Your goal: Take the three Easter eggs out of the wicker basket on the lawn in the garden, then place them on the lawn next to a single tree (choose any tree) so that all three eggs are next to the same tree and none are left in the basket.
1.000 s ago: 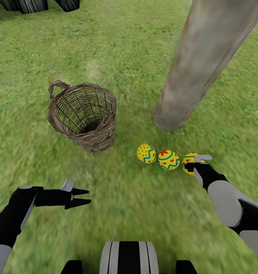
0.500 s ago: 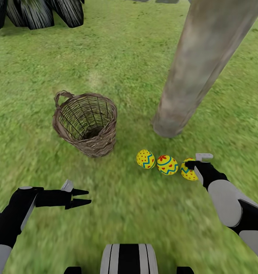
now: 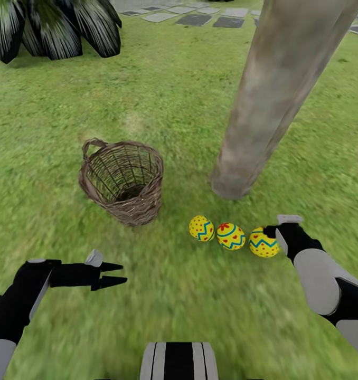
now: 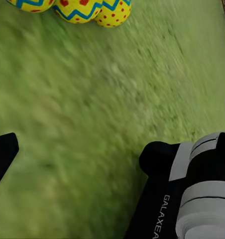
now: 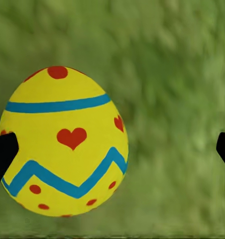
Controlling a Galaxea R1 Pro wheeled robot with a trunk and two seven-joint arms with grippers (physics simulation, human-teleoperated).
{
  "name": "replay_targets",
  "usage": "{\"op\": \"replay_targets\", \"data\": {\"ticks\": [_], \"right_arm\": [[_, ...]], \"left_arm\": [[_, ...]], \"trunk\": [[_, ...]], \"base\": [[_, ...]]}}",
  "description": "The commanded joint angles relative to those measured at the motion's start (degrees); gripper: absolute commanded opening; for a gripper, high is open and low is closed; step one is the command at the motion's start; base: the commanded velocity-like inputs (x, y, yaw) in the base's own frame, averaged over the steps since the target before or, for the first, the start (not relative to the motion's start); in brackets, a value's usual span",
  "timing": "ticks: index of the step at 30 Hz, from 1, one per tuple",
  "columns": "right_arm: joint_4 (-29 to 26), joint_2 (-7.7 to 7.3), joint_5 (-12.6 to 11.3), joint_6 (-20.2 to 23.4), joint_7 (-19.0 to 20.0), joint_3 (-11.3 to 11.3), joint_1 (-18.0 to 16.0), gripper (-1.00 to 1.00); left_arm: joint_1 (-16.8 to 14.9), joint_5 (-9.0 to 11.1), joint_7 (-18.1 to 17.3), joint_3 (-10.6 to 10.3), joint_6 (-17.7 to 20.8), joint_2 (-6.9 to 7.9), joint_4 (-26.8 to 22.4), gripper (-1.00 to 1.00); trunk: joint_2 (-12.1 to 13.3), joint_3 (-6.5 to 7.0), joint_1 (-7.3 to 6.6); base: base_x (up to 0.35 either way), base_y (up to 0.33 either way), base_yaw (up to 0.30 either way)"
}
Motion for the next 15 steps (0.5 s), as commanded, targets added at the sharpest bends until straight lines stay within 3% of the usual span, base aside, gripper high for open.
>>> {"op": "replay_targets", "data": {"ticks": [1,9,15], "right_arm": [[-0.08,-0.04,0.13,0.96,-0.04,-0.22,-0.02,1.00],[-0.14,-1.00,0.50,3.08,-0.04,-0.22,1.66,1.00],[-0.14,-1.30,0.70,2.72,-0.04,-0.22,5.40,1.00]], "left_arm": [[-0.03,-0.33,0.17,0.05,0.63,0.01,-0.05,1.00],[-0.03,-0.08,1.49,0.09,1.30,0.51,0.18,1.00],[-0.03,-0.18,1.73,0.03,1.20,0.14,7.25,1.00]], "trunk": [[0.00,0.19,-0.03],[0.11,1.97,-0.24],[0.19,3.30,-0.39]], "base": [[0.000,0.000,0.000],[0.000,0.000,0.000],[0.000,0.000,0.000]]}}
